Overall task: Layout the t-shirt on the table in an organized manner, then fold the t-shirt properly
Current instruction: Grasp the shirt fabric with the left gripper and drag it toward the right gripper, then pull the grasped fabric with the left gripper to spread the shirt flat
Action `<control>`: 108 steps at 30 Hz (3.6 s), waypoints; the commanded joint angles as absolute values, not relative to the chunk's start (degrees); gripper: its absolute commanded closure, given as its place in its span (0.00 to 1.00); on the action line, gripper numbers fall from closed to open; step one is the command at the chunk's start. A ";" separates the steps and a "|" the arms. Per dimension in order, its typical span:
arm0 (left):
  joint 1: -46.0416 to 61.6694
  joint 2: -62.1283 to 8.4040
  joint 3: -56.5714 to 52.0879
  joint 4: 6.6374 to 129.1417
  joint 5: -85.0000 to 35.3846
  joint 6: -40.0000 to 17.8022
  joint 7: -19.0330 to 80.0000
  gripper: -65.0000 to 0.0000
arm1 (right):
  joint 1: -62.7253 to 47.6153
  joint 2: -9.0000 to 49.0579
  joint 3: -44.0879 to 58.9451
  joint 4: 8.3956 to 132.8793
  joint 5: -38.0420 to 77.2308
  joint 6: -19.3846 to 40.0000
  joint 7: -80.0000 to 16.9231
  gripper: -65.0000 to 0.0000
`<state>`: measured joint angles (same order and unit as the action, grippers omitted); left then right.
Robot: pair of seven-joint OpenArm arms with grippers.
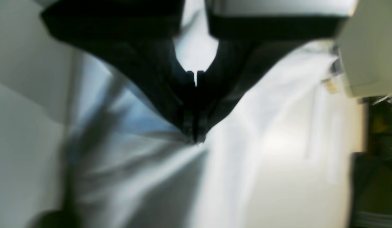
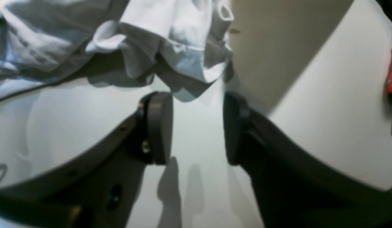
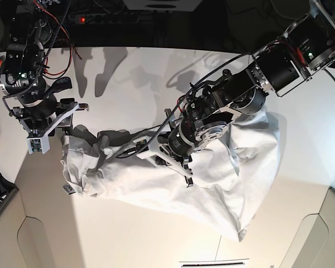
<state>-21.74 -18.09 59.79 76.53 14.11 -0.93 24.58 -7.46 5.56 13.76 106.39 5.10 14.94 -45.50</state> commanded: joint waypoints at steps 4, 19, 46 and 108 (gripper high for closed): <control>-25.67 -17.91 59.27 77.62 15.57 0.60 26.48 1.00 | -6.85 5.85 14.02 107.46 5.56 14.76 -44.38 0.62; -27.27 -17.91 59.29 80.95 -2.81 -15.90 36.67 0.44 | -6.85 5.85 14.02 107.46 5.58 14.79 -43.92 0.62; -22.83 -12.03 59.29 74.54 10.13 -6.66 30.15 0.45 | -6.83 5.85 14.02 107.46 5.58 14.79 -43.51 0.62; -58.02 5.91 53.17 33.30 9.37 7.07 13.45 0.58 | -6.81 5.85 14.02 107.46 5.61 14.83 -42.92 0.62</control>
<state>-55.57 5.89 53.52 32.56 8.91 5.76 14.13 -7.46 5.56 13.78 106.39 5.32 14.96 -44.56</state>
